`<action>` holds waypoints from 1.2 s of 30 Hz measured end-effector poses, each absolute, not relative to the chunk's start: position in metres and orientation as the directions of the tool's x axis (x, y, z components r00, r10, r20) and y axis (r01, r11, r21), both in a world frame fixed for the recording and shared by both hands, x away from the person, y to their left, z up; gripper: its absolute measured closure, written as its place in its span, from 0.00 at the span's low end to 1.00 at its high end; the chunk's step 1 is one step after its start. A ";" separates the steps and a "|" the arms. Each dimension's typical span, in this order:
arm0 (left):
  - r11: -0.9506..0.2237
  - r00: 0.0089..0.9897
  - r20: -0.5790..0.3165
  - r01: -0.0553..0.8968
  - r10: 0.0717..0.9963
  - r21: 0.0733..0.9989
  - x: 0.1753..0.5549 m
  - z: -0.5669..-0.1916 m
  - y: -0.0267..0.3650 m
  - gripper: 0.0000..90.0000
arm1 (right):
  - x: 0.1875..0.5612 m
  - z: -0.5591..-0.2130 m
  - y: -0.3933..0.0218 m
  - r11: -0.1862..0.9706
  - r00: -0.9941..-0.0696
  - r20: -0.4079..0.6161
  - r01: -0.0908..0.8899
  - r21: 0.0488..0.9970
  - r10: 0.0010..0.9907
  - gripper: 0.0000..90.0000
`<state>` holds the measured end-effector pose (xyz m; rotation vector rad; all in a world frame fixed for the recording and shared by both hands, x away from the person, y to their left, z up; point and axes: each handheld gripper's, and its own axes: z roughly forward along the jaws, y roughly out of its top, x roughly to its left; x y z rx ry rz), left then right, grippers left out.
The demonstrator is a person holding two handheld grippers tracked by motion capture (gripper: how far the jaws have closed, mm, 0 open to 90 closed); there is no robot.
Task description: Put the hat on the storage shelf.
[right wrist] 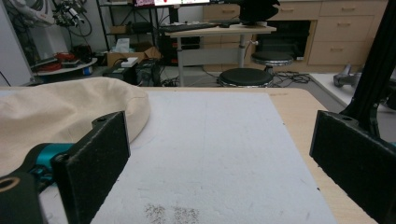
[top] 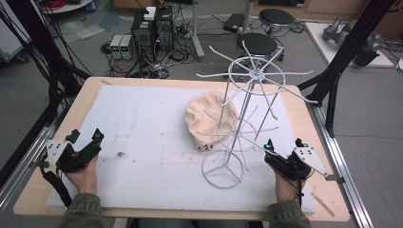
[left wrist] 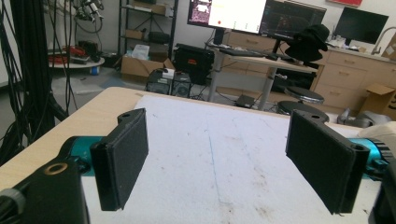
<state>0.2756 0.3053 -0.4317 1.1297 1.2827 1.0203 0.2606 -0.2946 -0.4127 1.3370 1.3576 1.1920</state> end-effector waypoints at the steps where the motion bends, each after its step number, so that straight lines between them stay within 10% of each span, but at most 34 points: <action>1: 0.178 0.045 -0.180 0.046 0.983 0.983 0.276 -0.432 0.305 0.24 | 0.261 -0.413 -0.295 -0.034 -0.051 0.043 0.170 0.985 0.998 0.04; 36: 0.126 0.163 -0.124 0.001 0.979 0.992 0.284 -0.391 0.287 0.25 | 0.259 -0.414 -0.295 -0.025 -0.054 0.036 0.191 0.981 0.998 0.04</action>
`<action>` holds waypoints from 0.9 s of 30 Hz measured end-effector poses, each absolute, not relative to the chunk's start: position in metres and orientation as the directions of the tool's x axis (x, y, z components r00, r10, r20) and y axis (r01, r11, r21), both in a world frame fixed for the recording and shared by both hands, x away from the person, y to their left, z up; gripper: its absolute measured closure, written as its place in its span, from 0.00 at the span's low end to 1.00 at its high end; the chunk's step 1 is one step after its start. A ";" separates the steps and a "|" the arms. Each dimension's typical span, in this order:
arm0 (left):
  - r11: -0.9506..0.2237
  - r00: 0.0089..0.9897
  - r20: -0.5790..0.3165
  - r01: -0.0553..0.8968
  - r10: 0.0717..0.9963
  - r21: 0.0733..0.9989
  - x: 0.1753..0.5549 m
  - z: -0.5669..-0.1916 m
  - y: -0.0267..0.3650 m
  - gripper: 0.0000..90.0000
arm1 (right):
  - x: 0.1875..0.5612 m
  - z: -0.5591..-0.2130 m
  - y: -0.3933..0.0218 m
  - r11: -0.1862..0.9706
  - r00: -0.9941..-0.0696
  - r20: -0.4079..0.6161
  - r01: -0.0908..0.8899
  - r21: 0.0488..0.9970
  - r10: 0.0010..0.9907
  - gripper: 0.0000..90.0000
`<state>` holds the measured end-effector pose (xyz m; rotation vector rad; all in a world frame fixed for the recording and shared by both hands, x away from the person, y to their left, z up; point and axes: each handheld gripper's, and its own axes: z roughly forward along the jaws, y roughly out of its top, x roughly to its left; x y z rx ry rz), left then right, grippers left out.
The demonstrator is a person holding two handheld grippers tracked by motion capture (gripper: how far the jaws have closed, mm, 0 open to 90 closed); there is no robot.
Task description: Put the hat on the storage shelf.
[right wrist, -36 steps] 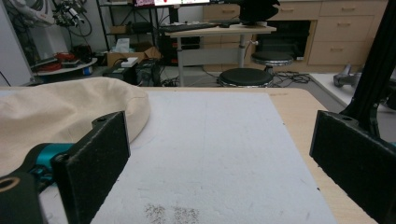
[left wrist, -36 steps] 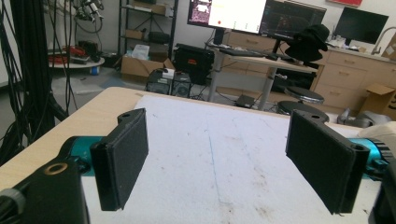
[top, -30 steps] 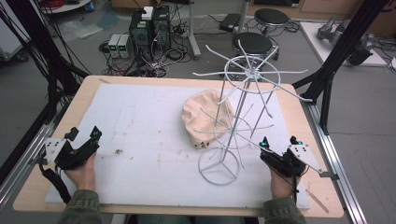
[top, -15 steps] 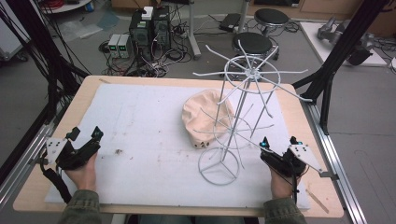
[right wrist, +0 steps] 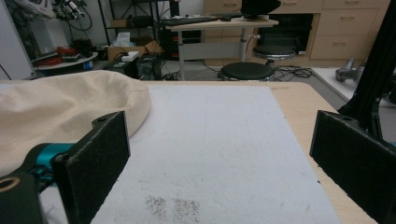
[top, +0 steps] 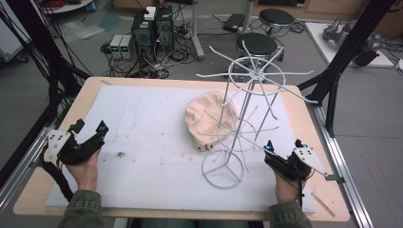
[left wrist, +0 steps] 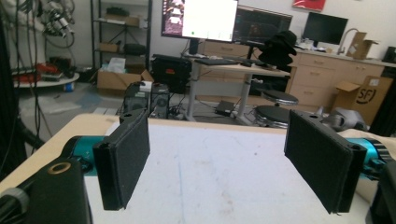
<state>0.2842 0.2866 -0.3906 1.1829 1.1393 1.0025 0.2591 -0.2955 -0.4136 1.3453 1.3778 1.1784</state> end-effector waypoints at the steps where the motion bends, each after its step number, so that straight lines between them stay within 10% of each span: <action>1: 0.126 0.170 -0.125 0.005 0.977 0.992 0.286 -0.387 0.285 0.25 | 0.259 -0.414 -0.296 -0.026 -0.053 0.036 0.191 0.981 0.998 0.04; 27: 0.080 0.288 -0.099 0.076 0.953 0.994 0.345 -0.340 0.238 0.27 | 0.260 -0.414 -0.296 -0.040 -0.046 0.050 0.200 0.979 0.998 0.04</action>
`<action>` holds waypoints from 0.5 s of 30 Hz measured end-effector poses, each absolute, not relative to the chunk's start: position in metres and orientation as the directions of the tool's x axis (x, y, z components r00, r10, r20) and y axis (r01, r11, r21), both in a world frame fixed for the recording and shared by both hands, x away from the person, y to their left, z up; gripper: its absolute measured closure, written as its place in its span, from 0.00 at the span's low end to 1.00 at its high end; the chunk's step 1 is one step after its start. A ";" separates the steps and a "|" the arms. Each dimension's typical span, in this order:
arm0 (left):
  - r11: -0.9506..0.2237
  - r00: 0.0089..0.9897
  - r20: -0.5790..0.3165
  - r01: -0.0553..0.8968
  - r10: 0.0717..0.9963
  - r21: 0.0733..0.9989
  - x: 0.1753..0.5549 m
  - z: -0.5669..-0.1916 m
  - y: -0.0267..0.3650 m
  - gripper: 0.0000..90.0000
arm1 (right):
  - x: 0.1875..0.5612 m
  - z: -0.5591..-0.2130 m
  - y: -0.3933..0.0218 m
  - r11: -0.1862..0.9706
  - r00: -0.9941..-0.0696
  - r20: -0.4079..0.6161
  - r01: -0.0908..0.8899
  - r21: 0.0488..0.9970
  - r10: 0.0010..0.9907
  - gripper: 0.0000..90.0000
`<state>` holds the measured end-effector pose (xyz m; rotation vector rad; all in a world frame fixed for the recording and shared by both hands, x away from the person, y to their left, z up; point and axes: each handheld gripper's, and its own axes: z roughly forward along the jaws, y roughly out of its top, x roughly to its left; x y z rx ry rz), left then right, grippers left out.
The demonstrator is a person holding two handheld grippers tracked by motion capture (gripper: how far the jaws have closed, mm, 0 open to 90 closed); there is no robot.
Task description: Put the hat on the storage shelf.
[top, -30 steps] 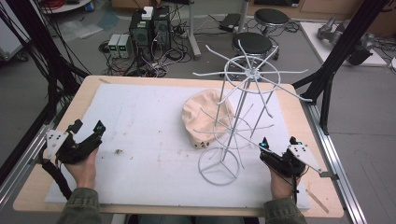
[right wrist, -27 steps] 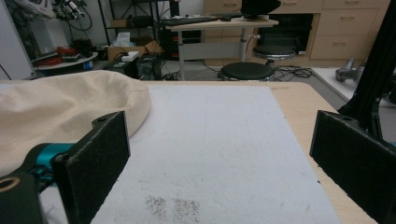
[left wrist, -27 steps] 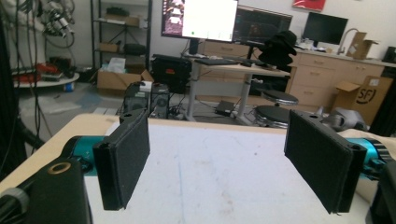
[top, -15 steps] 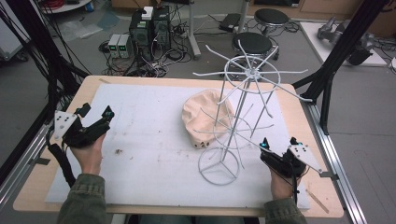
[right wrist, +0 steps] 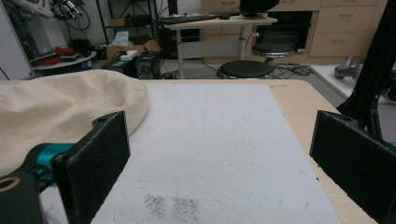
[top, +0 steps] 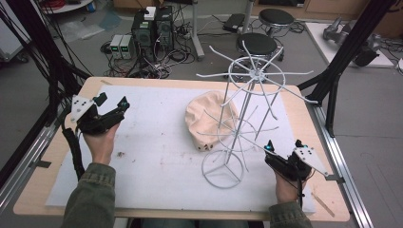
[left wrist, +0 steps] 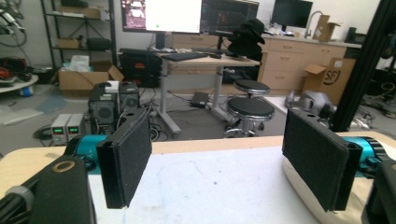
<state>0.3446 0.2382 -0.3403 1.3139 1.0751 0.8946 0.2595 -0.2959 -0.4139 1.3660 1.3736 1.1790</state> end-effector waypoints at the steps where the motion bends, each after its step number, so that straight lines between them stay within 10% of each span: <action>1: 0.078 0.290 -0.098 0.081 0.952 0.994 0.348 -0.340 0.236 0.27 | 0.260 -0.414 -0.296 -0.038 -0.043 0.048 0.200 0.979 0.998 0.04; 15: 0.012 0.368 -0.058 0.125 0.928 0.992 0.387 -0.331 0.183 0.29 | 0.262 -0.415 -0.296 -0.043 -0.055 0.055 0.208 0.977 0.997 0.04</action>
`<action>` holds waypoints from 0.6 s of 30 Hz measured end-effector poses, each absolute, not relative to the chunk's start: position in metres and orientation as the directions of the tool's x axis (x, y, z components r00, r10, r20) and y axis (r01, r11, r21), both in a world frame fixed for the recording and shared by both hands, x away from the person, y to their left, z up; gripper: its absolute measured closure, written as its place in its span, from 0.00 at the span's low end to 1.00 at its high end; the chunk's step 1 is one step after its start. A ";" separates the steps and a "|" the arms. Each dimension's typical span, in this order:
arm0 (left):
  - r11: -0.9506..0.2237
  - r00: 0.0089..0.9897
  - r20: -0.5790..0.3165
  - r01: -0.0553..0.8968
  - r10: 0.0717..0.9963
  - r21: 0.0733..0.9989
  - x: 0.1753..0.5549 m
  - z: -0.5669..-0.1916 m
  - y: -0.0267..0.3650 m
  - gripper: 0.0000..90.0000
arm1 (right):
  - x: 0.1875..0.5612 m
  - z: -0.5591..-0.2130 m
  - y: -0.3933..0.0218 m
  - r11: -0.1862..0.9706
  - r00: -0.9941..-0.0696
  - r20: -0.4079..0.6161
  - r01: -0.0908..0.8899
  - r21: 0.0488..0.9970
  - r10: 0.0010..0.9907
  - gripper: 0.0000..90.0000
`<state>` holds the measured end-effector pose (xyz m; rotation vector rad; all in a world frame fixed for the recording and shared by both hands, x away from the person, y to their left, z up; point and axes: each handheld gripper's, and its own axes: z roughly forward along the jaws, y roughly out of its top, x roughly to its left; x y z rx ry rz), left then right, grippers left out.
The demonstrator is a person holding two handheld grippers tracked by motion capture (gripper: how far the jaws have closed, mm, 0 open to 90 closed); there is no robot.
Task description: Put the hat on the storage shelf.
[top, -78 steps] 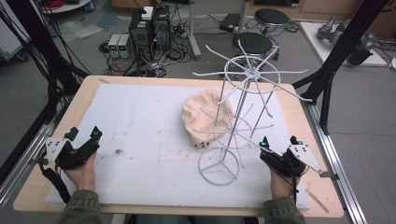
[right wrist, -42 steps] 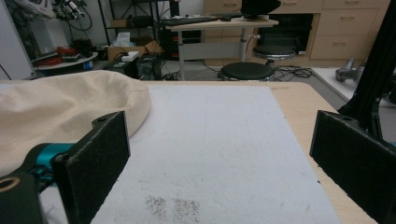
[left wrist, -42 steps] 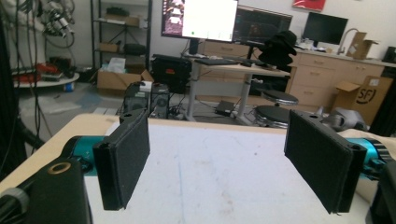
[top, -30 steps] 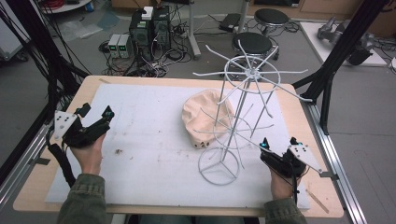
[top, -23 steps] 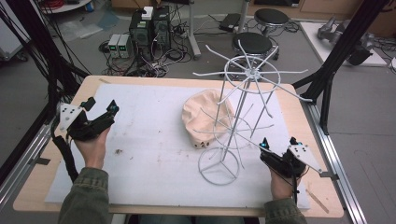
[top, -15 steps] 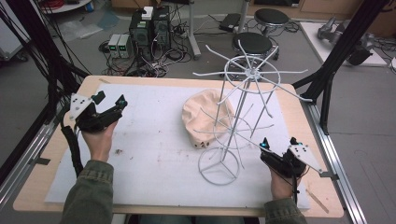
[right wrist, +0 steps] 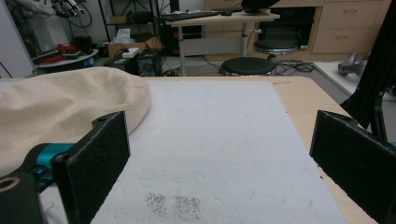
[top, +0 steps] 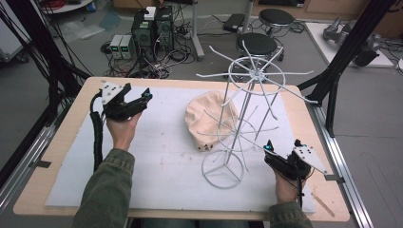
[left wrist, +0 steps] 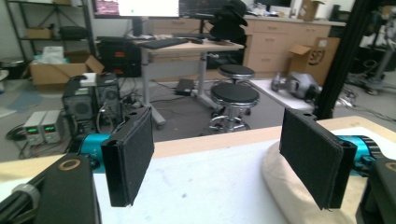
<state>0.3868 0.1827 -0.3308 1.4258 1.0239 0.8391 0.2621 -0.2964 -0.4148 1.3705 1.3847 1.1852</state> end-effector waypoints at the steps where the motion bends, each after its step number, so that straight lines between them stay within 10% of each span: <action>1: 0.004 0.376 -0.052 0.128 0.925 0.992 0.389 -0.330 0.178 0.29 | 0.262 -0.415 -0.296 -0.045 -0.055 0.058 0.213 0.976 0.997 0.04; 18: -0.013 0.473 -0.094 0.218 0.876 0.976 0.443 -0.336 0.142 0.29 | 0.263 -0.415 -0.297 -0.050 -0.061 0.065 0.223 0.974 0.996 0.04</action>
